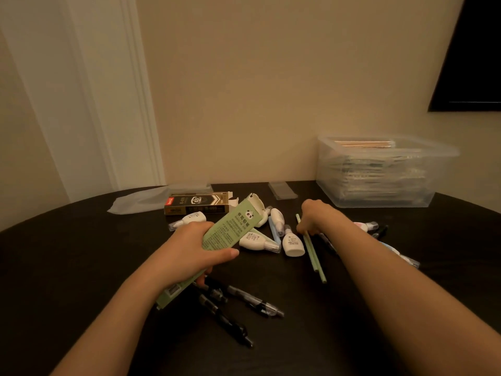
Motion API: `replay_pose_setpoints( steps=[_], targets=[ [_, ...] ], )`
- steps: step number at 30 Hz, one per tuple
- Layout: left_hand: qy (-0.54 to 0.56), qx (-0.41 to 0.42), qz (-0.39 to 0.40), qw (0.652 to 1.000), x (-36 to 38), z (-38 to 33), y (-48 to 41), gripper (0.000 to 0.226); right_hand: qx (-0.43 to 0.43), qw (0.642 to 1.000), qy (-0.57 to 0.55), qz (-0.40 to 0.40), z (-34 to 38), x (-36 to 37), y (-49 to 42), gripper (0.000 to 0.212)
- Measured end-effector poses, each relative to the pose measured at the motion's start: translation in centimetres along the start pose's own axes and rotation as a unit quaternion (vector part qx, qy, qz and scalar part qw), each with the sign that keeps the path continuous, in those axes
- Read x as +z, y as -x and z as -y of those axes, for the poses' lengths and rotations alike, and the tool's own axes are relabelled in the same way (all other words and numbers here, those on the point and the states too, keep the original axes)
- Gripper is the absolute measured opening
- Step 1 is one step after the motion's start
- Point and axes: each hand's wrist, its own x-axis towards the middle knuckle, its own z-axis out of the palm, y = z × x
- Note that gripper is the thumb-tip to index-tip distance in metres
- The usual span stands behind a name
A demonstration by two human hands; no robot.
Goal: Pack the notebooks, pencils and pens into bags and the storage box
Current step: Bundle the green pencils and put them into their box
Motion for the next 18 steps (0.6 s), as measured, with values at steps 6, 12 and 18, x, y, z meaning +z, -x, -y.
replay_pose_setpoints(
  steps=[6, 12, 18],
  targets=[
    [0.000, 0.004, -0.002, 1.000, -0.1, 0.1, 0.2, 0.040, -0.004, 0.998, 0.051, 0.027, 0.7, 0.3, -0.8, 0.037],
    [0.005, 0.002, 0.009, 1.000, -0.3, 0.0, 0.2, 0.040, -0.026, 0.995, -0.088, 0.048, -0.4, -2.8, 0.5, 0.012],
    [0.029, -0.010, 0.039, 0.999, -0.5, -0.4, 0.5, 0.040, -0.167, 0.835, -0.513, 0.113, -0.8, -4.0, 3.7, 0.028]
  ],
)
